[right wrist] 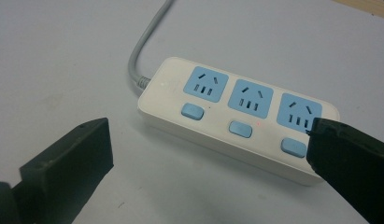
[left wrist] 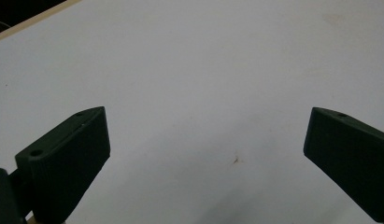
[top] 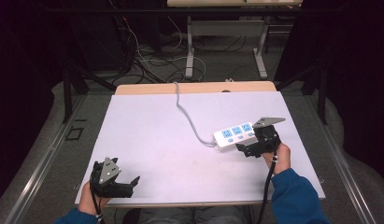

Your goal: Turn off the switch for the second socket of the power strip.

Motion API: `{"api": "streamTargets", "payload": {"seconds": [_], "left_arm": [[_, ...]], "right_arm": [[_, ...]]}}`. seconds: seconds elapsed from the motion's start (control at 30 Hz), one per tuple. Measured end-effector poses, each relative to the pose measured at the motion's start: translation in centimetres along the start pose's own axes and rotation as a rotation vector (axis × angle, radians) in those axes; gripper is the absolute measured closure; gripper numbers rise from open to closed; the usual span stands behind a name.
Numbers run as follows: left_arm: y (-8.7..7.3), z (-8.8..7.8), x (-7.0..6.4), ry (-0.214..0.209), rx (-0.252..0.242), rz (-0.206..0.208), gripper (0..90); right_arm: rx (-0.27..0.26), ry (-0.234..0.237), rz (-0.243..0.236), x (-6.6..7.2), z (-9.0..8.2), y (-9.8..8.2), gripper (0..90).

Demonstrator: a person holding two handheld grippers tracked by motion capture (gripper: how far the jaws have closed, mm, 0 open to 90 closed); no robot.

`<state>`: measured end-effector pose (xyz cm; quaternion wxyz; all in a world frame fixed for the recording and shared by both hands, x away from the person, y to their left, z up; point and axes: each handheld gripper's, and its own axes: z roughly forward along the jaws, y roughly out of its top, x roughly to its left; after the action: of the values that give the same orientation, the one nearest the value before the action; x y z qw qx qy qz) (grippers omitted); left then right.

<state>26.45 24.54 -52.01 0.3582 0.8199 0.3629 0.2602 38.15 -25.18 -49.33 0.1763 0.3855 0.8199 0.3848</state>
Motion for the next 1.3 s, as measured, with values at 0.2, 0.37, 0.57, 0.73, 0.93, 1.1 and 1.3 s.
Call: {"api": "streamTargets", "payload": {"seconds": [0.2,0.37,0.57,0.73,0.93,1.1,1.3], "left_arm": [[0.0,0.0,0.0,0.000,0.000,0.000,0.6],[0.0,0.0,0.0,0.000,0.000,0.000,0.6],[0.0,0.0,0.0,0.001,-0.002,0.000,0.6],[0.0,0.0,0.0,0.000,0.001,0.001,0.6],[0.0,0.0,0.0,-0.002,0.001,-0.001,0.6],[0.0,0.0,0.0,0.000,-0.002,-0.001,0.6],[0.0,0.0,0.0,0.000,-0.001,-0.001,0.6]], "right_arm": [[-0.001,-0.004,0.010,-0.4,0.4,0.2,0.0],[0.001,-0.010,0.027,-0.7,0.7,0.4,0.0],[0.009,-0.006,0.051,-1.2,1.3,0.5,0.0],[0.016,-0.007,0.077,-1.5,1.4,0.4,8.7],[0.015,-0.008,0.082,-1.7,1.5,0.3,29.4],[0.024,-0.017,0.094,-1.8,1.6,0.3,52.1],[0.018,-0.024,0.106,-1.9,1.7,0.3,83.3]]}}
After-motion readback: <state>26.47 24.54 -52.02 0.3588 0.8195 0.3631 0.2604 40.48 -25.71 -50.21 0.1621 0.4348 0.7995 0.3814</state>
